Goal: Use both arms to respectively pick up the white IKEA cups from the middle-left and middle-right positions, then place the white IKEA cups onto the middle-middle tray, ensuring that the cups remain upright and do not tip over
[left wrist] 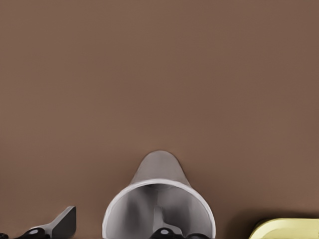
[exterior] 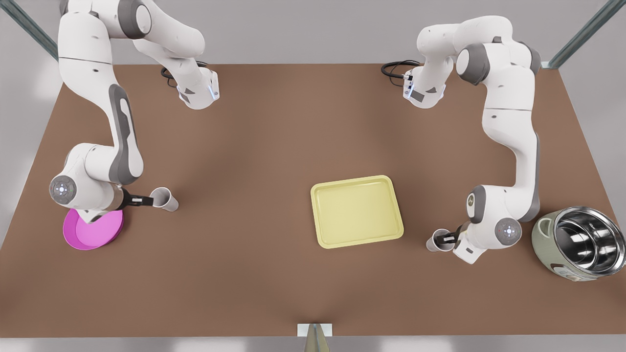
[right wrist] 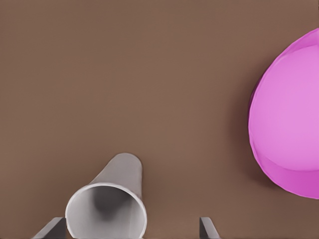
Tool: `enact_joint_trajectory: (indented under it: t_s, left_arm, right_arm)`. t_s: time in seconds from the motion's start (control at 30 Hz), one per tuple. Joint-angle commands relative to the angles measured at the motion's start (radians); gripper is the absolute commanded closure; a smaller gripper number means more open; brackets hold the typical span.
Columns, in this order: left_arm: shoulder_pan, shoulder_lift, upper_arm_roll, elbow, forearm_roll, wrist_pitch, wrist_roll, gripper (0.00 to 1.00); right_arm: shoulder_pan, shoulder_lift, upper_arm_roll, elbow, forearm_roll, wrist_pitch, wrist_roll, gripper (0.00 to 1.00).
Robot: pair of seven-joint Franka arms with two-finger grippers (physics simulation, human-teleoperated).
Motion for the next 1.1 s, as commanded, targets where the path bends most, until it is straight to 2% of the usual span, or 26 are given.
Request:
enact_joint_trajectory:
  t_s: [0.0, 0.07, 0.3, 0.33, 0.5, 0.53, 0.63, 0.7, 0.8, 1.03, 1.07]
  left_arm:
    - [0.003, -0.001, 0.0, 0.0, -0.01, 0.016, -0.017, 0.47]
    - [0.003, -0.001, 0.0, 0.0, -0.025, 0.014, -0.026, 0.63]
    - [-0.002, 0.027, 0.0, 0.008, -0.025, 0.014, -0.033, 0.64]
    - [-0.003, 0.025, 0.0, 0.01, -0.025, 0.014, -0.052, 0.79]
    - [-0.012, -0.016, -0.006, 0.016, -0.085, 0.005, -0.052, 0.79]
    - [-0.011, -0.016, -0.012, 0.048, -0.103, -0.056, -0.081, 0.79]
    - [0.001, -0.071, -0.187, 0.062, -0.105, -0.13, -0.228, 0.79]
    - [0.0, -0.07, -0.258, 0.056, -0.091, -0.171, -0.264, 0.79]
    - [-0.048, -0.05, -0.269, 0.025, -0.072, -0.035, -0.29, 0.79]
    - [-0.009, -0.05, -0.311, -0.142, -0.029, 0.145, -0.322, 0.79]
    - [-0.009, -0.051, -0.311, -0.144, -0.028, 0.145, -0.322, 0.79]
  right_arm:
    - [-0.004, -0.006, 0.001, -0.025, 0.006, 0.072, -0.048, 0.0]
    - [-0.003, -0.042, 0.001, -0.099, 0.004, 0.142, -0.053, 0.0]
    - [0.0, -0.05, 0.003, -0.194, 0.006, 0.251, -0.053, 0.0]
    - [0.0, -0.046, 0.003, -0.194, 0.004, 0.254, -0.053, 0.0]
    - [-0.003, -0.018, 0.003, -0.197, 0.006, 0.257, -0.053, 0.0]
    - [-0.004, -0.006, 0.003, -0.197, 0.006, 0.265, -0.053, 0.0]
    - [-0.006, 0.014, 0.003, -0.197, 0.006, 0.27, -0.053, 0.0]
    - [-0.015, 0.031, 0.003, -0.197, 0.006, 0.271, -0.053, 0.0]
    - [-0.017, 0.034, 0.003, -0.2, 0.006, 0.273, -0.053, 0.0]
    - [-0.033, 0.048, 0.004, -0.234, 0.004, 0.316, -0.055, 0.0]
    - [-0.033, 0.048, 0.004, -0.235, 0.018, 0.316, -0.062, 0.12]
